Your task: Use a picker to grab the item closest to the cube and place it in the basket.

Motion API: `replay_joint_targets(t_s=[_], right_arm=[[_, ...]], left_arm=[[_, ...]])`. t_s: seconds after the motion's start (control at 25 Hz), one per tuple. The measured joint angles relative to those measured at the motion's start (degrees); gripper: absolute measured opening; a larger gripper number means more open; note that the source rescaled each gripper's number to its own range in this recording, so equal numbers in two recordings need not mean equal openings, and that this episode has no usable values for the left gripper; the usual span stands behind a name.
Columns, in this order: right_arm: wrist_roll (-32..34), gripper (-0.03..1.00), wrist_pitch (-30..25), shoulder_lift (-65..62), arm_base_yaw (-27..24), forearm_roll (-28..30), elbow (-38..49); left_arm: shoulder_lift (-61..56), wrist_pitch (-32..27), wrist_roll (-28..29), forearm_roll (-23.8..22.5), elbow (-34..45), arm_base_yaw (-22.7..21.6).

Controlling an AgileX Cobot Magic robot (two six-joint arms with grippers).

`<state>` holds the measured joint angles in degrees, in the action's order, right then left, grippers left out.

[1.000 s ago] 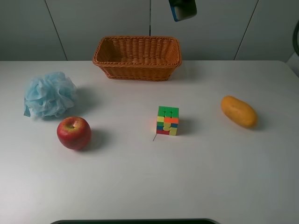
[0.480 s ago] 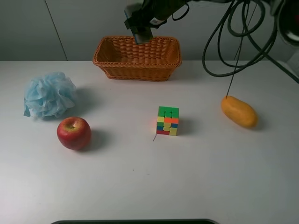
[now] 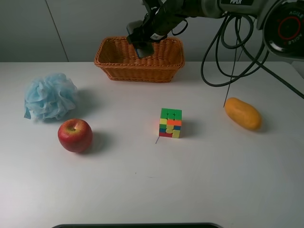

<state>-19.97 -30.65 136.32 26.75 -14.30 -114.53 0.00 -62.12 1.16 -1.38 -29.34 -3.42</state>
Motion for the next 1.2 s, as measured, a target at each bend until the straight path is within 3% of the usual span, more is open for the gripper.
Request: replay_joint_targets(t_s=[0.08, 0.12, 0.16, 0.2, 0.24, 0.28, 0.56, 0.68, 0.88, 1.2], right_arm=[[-0.3, 0.01, 0.0, 0.0, 0.0, 0.0, -0.1], [-0.4, 0.08, 0.0, 0.0, 0.0, 0.0, -0.1], [-0.6, 0.34, 0.0, 0.0, 0.0, 0.0, -0.1], [-0.7, 0.70, 0.0, 0.0, 0.0, 0.0, -0.1], [-0.8, 0.87, 0.0, 0.0, 0.0, 0.0, -0.1], [-0.9, 0.94, 0.0, 0.0, 0.0, 0.0, -0.1], [-1.1, 1.00, -0.3, -0.2, 0.0, 0.0, -0.1], [-1.1, 1.00, -3.5, -2.3, 0.0, 2.1, -0.1], [0.3, 1.00, -14.2, -11.3, -1.9, 6.5, -0.1], [2.2, 1.00, -33.2, -30.5, -12.8, 13.4, -0.1]], left_arm=[[0.0, 0.0, 0.0, 0.0, 0.0, 0.0], [0.0, 0.0, 0.0, 0.0, 0.0, 0.0], [0.0, 0.0, 0.0, 0.0, 0.0, 0.0], [0.0, 0.0, 0.0, 0.0, 0.0, 0.0], [0.0, 0.0, 0.0, 0.0, 0.0, 0.0], [0.0, 0.0, 0.0, 0.0, 0.0, 0.0], [0.0, 0.0, 0.0, 0.0, 0.0, 0.0], [0.0, 0.0, 0.0, 0.0, 0.0, 0.0], [0.0, 0.0, 0.0, 0.0, 0.0, 0.0], [0.0, 0.0, 0.0, 0.0, 0.0, 0.0]])
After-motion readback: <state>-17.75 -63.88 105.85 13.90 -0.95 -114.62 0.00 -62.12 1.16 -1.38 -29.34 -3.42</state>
